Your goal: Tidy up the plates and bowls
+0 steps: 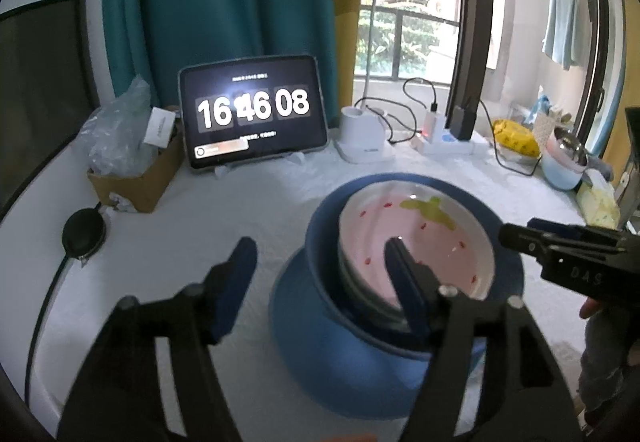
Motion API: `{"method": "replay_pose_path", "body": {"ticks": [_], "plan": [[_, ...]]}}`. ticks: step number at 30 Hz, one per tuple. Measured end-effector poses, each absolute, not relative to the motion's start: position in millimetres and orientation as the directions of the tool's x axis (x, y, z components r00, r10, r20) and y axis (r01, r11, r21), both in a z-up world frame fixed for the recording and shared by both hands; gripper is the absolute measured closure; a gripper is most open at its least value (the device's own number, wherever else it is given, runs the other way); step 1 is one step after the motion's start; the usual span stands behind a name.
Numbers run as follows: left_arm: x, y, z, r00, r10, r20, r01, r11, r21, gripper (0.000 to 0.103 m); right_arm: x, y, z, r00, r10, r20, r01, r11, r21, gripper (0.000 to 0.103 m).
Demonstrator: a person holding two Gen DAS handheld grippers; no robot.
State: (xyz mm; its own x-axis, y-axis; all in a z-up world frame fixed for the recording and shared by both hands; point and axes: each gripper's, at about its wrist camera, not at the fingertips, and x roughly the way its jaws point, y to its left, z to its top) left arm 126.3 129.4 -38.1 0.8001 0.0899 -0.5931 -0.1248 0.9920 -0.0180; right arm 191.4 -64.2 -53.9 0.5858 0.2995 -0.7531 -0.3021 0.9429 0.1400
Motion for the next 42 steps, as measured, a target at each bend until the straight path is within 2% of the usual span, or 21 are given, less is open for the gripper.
{"method": "replay_pose_path", "body": {"ticks": [10,14,17,32,42], "plan": [[107,115,-25,0.818,0.071,-0.571,-0.098,0.995,-0.017,0.032,174,-81,-42,0.613,0.29,-0.735,-0.289,0.948,0.133,0.052],[100,110,-21,0.826,0.048,-0.562,-0.082,0.996,-0.036,0.02,166,-88,-38,0.622,0.286,-0.729,-0.284,0.95,0.131,0.052],[92,105,-16,0.834,0.032,-0.552,-0.073,0.996,-0.052,0.018,160,-94,-37,0.627,0.282,-0.726,-0.279,0.952,0.129,0.052],[54,84,-3,0.873,0.027,-0.487,-0.049,0.998,-0.034,0.017,121,-128,-22,0.677,0.245,-0.694,-0.265,0.961,0.081,0.051],[26,75,20,0.929,0.029,-0.369,-0.052,0.997,-0.054,0.017,88,-153,-6,0.748,0.185,-0.637,-0.23,0.973,0.013,0.05]]}}
